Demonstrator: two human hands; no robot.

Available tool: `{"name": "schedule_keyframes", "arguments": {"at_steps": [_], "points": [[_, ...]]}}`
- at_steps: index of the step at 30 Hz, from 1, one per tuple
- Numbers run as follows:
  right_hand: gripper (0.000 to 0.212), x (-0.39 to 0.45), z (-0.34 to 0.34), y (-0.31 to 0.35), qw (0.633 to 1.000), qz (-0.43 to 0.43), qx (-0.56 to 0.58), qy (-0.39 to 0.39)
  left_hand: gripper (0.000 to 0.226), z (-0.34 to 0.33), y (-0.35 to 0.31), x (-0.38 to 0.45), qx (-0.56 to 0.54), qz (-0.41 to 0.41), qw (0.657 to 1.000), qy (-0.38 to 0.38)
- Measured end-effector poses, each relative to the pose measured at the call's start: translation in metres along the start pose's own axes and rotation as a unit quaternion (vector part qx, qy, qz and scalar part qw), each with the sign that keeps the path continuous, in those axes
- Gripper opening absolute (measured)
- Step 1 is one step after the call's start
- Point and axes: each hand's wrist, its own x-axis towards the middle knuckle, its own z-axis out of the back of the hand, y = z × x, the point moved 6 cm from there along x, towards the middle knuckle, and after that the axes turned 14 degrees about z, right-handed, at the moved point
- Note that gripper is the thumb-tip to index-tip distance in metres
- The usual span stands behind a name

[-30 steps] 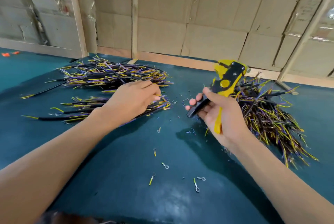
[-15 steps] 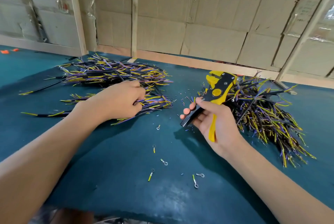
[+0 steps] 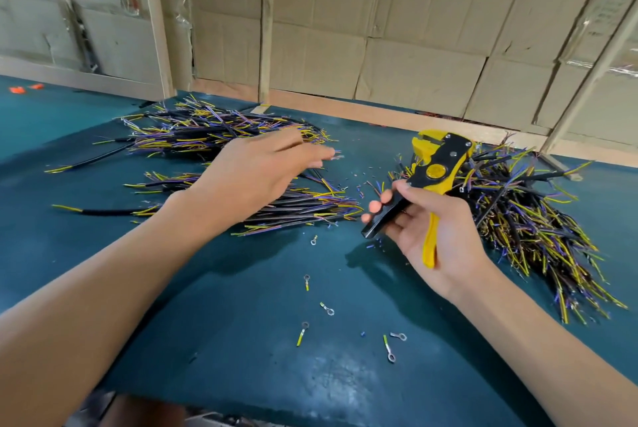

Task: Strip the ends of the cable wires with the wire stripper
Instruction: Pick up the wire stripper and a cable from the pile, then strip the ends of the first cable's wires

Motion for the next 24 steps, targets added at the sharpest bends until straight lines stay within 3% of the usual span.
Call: {"name": "schedule_keyframes", "arguments": {"at_steps": [4, 7, 8, 11, 13, 16, 21, 24], "points": [[0.006, -0.002, -0.003, 0.002, 1.0, 0.015, -0.023, 0.014, 0.032, -0.003, -0.003, 0.004, -0.133, 0.061, 0.989, 0.034], [0.013, 0.0, -0.004, 0.008, 0.997, 0.032, -0.065, 0.018, 0.024, -0.017, -0.006, 0.004, -0.105, 0.025, 0.991, 0.081], [0.014, 0.0, -0.004, 0.01, 0.997, 0.031, -0.066, 0.022, 0.032, -0.026, -0.005, 0.002, -0.074, 0.028, 0.991, 0.111], [0.013, 0.0, -0.004, 0.015, 0.999, 0.023, -0.026, 0.03, 0.087, -0.061, 0.014, -0.01, 0.086, 0.111, 0.962, 0.235], [0.008, 0.0, -0.003, 0.017, 0.999, 0.02, -0.006, 0.029, 0.098, -0.071, 0.029, -0.017, 0.151, 0.16, 0.931, 0.292], [0.006, 0.0, -0.001, 0.018, 1.0, 0.013, 0.002, 0.022, 0.086, -0.069, 0.044, -0.015, 0.142, 0.195, 0.91, 0.337], [0.014, 0.0, 0.001, 0.018, 1.0, 0.004, 0.012, 0.004, 0.039, -0.054, 0.052, -0.009, 0.145, 0.145, 0.896, 0.394], [0.013, -0.001, 0.0, 0.017, 1.0, 0.0, 0.007, -0.002, 0.046, -0.048, 0.054, -0.013, 0.12, 0.132, 0.9, 0.396]]}}
